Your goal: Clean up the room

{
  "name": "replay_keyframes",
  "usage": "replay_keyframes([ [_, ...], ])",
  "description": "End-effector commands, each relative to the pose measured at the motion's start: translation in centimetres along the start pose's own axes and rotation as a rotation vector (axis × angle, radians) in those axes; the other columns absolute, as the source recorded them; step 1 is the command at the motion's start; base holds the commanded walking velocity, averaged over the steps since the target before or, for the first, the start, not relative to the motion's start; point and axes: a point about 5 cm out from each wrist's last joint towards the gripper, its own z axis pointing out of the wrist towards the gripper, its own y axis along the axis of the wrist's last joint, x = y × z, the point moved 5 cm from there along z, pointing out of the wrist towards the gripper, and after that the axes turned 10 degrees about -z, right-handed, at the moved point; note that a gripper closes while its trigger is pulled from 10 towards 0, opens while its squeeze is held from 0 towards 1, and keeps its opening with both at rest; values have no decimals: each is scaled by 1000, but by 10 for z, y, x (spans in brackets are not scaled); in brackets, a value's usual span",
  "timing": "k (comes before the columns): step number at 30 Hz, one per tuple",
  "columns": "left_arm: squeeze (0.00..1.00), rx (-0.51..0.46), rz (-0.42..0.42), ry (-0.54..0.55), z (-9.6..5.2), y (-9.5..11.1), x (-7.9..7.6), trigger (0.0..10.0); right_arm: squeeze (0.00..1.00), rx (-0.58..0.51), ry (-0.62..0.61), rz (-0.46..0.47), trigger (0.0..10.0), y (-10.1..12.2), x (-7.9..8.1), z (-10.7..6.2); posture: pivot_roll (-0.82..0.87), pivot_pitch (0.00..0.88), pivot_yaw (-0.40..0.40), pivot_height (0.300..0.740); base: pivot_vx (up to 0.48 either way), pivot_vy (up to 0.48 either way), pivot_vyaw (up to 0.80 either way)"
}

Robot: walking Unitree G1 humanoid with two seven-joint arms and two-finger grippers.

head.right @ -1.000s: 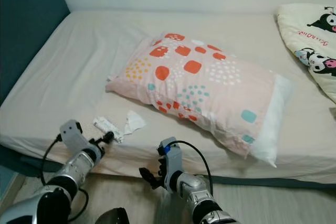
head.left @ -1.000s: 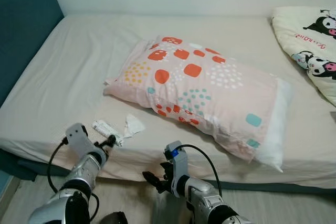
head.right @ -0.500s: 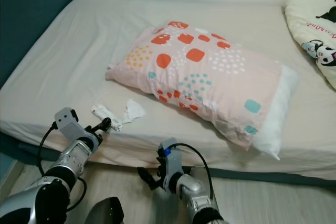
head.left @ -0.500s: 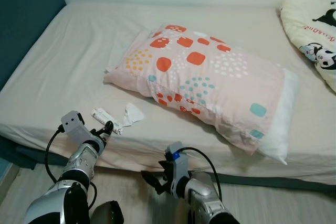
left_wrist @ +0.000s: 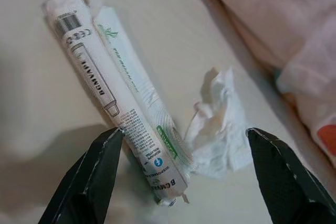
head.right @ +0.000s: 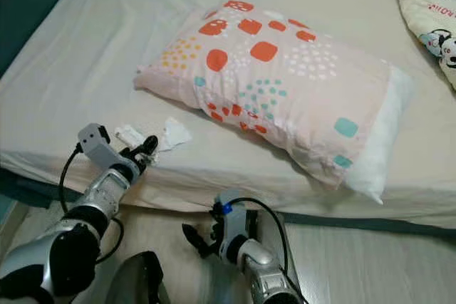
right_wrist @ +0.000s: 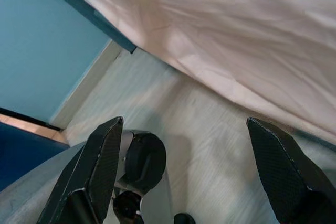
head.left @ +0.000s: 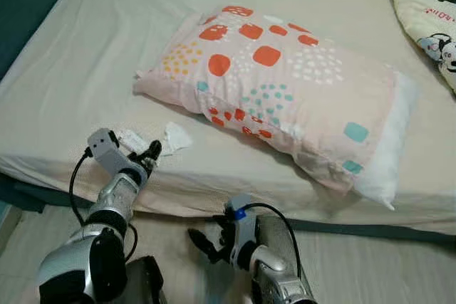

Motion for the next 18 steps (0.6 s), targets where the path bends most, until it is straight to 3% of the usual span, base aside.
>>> replay_keyframes([
  [1,0,11,-7,24,-3,1,9,10000,0,-11,40,64,10000,-2,23,8,-229,409,22,508,0,0,0],
  [18,0,112,21,77,-8,-36,15,10000,0,-25,5,71,10000,6,20,-1,-235,433,21,508,0,0,0],
])
